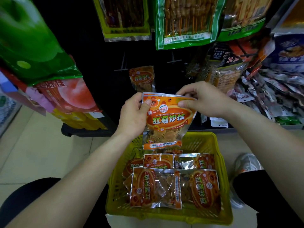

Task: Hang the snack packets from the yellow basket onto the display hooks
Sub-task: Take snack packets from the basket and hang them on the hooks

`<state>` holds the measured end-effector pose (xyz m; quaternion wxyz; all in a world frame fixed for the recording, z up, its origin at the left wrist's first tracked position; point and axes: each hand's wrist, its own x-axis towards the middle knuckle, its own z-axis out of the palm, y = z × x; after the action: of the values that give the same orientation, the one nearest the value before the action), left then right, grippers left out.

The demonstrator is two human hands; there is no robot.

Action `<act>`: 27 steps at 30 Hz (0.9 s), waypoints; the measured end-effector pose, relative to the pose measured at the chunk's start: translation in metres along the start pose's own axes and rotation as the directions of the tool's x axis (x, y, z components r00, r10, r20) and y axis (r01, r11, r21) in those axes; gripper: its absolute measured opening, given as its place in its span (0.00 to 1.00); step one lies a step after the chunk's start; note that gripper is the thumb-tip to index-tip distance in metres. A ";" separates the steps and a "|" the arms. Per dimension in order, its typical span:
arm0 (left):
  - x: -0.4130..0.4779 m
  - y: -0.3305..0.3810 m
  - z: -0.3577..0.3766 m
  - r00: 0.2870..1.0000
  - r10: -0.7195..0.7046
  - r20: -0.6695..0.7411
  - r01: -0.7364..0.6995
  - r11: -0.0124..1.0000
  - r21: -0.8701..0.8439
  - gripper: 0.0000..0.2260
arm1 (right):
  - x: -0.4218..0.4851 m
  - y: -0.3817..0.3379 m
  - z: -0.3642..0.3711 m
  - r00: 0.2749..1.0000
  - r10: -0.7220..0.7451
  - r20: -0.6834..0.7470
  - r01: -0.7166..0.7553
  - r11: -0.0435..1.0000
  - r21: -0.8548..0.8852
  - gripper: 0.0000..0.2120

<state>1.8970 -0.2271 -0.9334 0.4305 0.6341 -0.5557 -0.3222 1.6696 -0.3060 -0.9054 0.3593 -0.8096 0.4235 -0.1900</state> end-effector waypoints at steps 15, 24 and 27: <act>-0.005 -0.032 -0.029 0.993 -0.112 0.023 0.113 0.992 -0.050 0.08 | 0.022 -0.039 0.037 0.985 -0.054 -0.166 -0.036 0.868 -0.495 0.05; 0.035 -0.121 -0.010 0.958 -0.266 0.109 0.243 0.951 0.190 0.11 | 0.114 0.020 0.072 0.978 0.018 -0.208 -0.130 0.832 -0.539 0.08; 0.066 -0.154 0.018 0.942 -0.308 0.136 0.271 0.933 0.238 0.13 | 0.158 0.053 0.095 0.977 0.069 -0.199 -0.164 0.844 -0.511 0.10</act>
<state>1.9587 -0.2936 -1.0757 0.2574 0.7221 -0.5225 -0.3733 1.7881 -0.4166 -1.0079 0.0977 -0.8298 0.5373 -0.1148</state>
